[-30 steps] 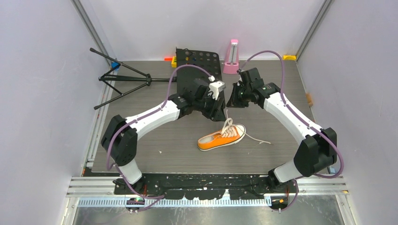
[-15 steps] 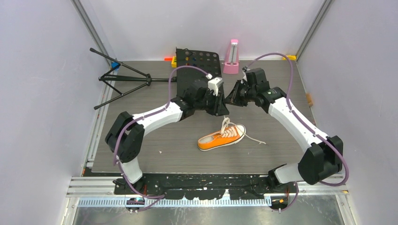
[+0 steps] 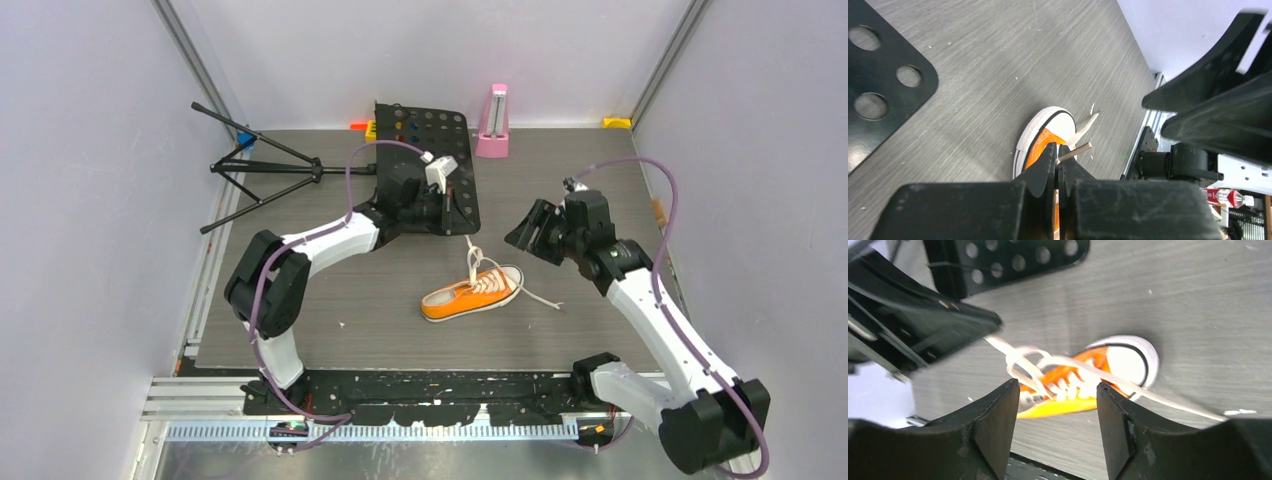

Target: Tie the shoes

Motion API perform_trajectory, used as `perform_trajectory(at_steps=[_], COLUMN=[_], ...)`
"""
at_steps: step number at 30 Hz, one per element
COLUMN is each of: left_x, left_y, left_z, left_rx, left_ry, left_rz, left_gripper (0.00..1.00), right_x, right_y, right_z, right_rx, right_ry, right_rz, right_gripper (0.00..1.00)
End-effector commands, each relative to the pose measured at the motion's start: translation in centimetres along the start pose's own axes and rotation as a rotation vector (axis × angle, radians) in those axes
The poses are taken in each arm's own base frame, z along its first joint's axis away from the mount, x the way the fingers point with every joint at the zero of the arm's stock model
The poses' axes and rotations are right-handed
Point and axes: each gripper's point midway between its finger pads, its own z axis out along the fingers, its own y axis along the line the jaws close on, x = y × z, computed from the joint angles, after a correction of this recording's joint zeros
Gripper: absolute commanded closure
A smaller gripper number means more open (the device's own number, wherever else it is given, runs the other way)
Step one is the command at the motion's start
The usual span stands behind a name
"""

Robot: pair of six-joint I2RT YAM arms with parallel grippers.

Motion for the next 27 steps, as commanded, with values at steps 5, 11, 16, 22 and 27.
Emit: perform_trajectory(at_steps=[5, 11, 16, 22, 27], left_x=[-1.5, -1.1, -1.1, -1.1, -1.5], left_y=[-1.9, -1.7, -1.7, -1.6, -1.1], left_z=[-0.2, 0.2, 0.3, 0.4, 0.0], left_rx=[0.125, 0.133, 0.133, 0.130, 0.088], left_ry=[0.020, 0.047, 0.061, 0.070, 0.083], left_rz=[-0.010, -0.024, -0.021, -0.024, -0.006], left_gripper=[1.00, 1.00, 1.00, 1.00, 1.00], right_x=[4.7, 4.9, 4.7, 4.1, 4.4], right_y=[-3.6, -3.0, -2.8, -3.9, -4.8], right_z=[0.9, 3.5, 5.7, 7.7, 5.8], right_rx=[-0.021, 0.029, 0.075, 0.170, 0.206], right_ry=[0.049, 0.018, 0.008, -0.013, -0.031], right_rz=[-0.164, -0.383, -0.477, -0.490, -0.435], right_gripper=[0.20, 0.20, 0.33, 0.54, 1.00])
